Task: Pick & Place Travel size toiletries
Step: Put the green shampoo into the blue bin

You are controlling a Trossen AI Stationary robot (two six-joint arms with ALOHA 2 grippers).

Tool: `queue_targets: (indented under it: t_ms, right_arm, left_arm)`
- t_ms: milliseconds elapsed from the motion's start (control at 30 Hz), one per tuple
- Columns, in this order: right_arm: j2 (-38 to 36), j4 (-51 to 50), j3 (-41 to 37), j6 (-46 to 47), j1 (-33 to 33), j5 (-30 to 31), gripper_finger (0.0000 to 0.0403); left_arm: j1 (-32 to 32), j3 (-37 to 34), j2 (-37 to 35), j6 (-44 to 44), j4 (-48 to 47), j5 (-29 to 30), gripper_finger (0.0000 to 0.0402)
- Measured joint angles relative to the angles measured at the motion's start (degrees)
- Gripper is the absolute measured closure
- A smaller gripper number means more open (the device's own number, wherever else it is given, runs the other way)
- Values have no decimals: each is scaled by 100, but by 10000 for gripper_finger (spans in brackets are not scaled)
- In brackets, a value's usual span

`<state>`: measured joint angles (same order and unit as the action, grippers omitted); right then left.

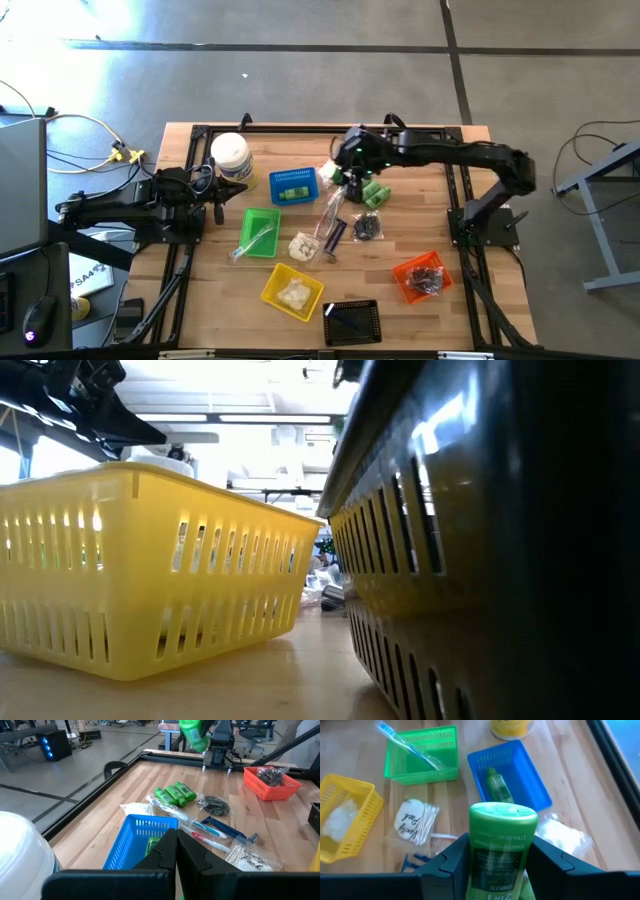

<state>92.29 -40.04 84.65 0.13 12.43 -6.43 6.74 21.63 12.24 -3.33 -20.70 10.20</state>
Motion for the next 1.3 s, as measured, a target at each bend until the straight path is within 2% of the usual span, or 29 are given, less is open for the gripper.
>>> queue_targets:
  t_ms: [267, 433, 700, 1000, 1300]
  right_arm:
    - [1226, 893, 765, -994, 110, -560, 253]
    - [2106, 1475, 1368, -1319, 269, -605, 253]
    - [3237, 1326, 2355, -1367, 495, -1212, 254]
    - [4030, 745, 2935, -1104, 494, -1173, 252]
    - [4114, 671, 2948, -615, 546, -1174, 250]
  left_arm:
    - [0, 0, 1, -18, 27, -3, 402]
    - [0, 0, 1, -18, 34, -4, 402]
    - [0, 0, 1, -124, 27, -24, 402]
    - [0, 0, -1, -127, 14, -22, 402]
    - [0, 0, 0, -126, 14, -20, 402]
